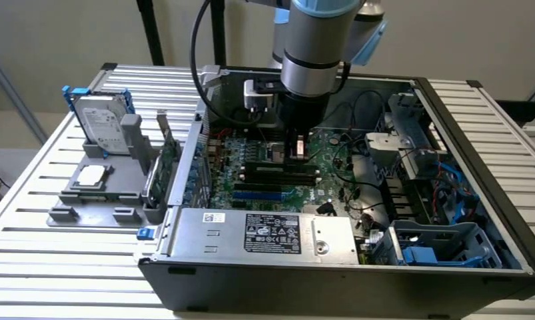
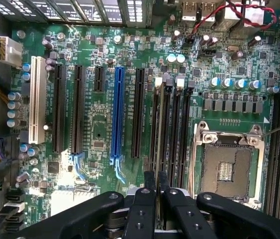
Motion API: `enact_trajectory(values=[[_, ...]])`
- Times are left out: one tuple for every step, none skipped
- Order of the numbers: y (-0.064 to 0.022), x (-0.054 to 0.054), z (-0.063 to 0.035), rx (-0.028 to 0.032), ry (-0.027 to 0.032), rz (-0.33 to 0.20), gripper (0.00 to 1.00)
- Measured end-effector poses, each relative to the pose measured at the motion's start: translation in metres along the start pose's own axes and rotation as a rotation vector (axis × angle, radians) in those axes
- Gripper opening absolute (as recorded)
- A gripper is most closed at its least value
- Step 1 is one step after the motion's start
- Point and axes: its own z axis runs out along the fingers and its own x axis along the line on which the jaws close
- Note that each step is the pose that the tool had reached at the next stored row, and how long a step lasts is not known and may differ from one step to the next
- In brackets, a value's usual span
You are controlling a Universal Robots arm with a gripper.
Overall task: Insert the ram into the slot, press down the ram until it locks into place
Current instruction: 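Insert the ram into the slot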
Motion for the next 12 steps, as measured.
enact_trajectory(values=[[-0.0001,0.0000,0.0006,0.0013,0.0001,0.000,0.13],[-0.0001,0.0000,0.0010,0.0015,0.0001,0.000,0.13],[-0.0001,0.0000,0.0015,0.0016,0.0001,0.000,0.13],[0.0000,0.0000,0.0020,0.0017,0.0003,0.000,0.13],[-0.0001,0.0000,0.0026,0.0017,0.0002,0.000,0.13],[-0.0001,-0.0001,0.0033,0.0017,0.0005,0.000,0.13],[-0.0001,-0.0001,0.0040,0.0017,0.0007,0.000,0.13],[-0.0001,-0.0001,0.0047,0.0017,0.0009,0.000,0.13],[-0.0001,-0.0001,0.0053,0.0017,0.0012,0.000,0.13],[-0.0002,-0.0001,0.0059,0.0016,0.0014,0.000,0.13],[-0.0002,-0.0001,0.0063,0.0016,0.0017,0.000,0.13],[-0.0002,-0.0001,0.0068,0.0016,0.0020,0.000,0.13]])
